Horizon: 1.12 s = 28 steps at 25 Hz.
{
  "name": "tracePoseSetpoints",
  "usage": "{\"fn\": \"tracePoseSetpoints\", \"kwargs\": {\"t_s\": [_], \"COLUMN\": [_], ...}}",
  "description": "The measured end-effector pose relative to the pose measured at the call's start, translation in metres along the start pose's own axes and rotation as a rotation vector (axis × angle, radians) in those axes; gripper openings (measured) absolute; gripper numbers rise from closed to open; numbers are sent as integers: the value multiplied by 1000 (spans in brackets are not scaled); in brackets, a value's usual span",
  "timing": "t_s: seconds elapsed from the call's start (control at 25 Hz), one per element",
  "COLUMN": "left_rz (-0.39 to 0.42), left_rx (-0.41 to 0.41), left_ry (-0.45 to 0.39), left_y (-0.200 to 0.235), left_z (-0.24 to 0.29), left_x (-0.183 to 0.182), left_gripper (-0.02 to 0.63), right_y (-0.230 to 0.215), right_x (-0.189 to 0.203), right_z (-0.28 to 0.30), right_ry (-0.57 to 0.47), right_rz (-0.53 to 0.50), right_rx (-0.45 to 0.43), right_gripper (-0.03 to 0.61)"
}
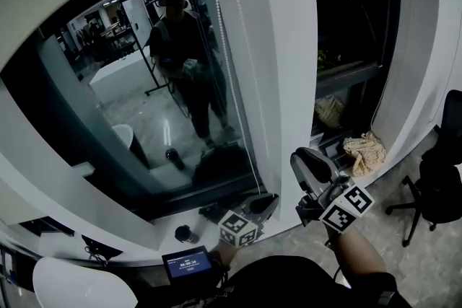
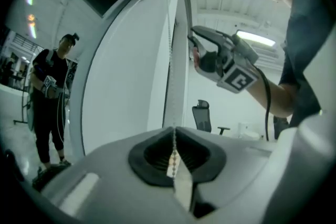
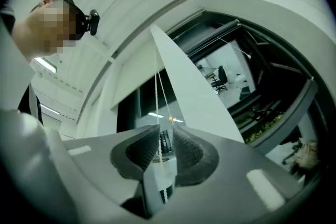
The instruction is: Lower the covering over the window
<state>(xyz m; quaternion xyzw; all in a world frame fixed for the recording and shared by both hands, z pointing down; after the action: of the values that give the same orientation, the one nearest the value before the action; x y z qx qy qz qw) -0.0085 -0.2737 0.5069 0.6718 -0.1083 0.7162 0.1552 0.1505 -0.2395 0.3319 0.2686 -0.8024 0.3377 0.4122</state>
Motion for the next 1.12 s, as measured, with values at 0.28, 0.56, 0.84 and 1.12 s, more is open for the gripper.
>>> {"fn": "tracePoseSetpoints", "kwargs": {"t_s": [0.28, 0.56, 0.84, 1.12], "left_rz": [-25, 3, 33, -48], "left_rx": [16, 23, 56, 62], "left_ry": [52, 179, 309, 247], "left_y": [-17, -12, -19, -9], "left_z": [-14, -18, -25, -36], "left_x": [33, 94, 127, 125], "left_gripper": [12, 12, 12, 17], "right_y": [28, 59, 66, 75], "right_x": [-46, -79, -77, -80], "right_z": [82, 139, 147, 142], "right_ry": [20, 61, 91, 62], "right_rz": [41, -115, -155, -423], "right_rx": [-108, -114, -150, -146], "right_gripper": [112, 94, 17, 14]}}
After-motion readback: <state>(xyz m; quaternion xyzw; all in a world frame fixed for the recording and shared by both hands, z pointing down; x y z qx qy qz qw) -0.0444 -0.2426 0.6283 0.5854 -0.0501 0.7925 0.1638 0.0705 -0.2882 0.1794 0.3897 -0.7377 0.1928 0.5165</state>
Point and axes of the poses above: the fingertips, and each gripper's own axes: z forward along the fingers, y to its left, x out of its underside, the point moved 8 cm from there along -z, backward along the fingers, and after that the axes turned 4 degrees about z, right-handed, at the moved point
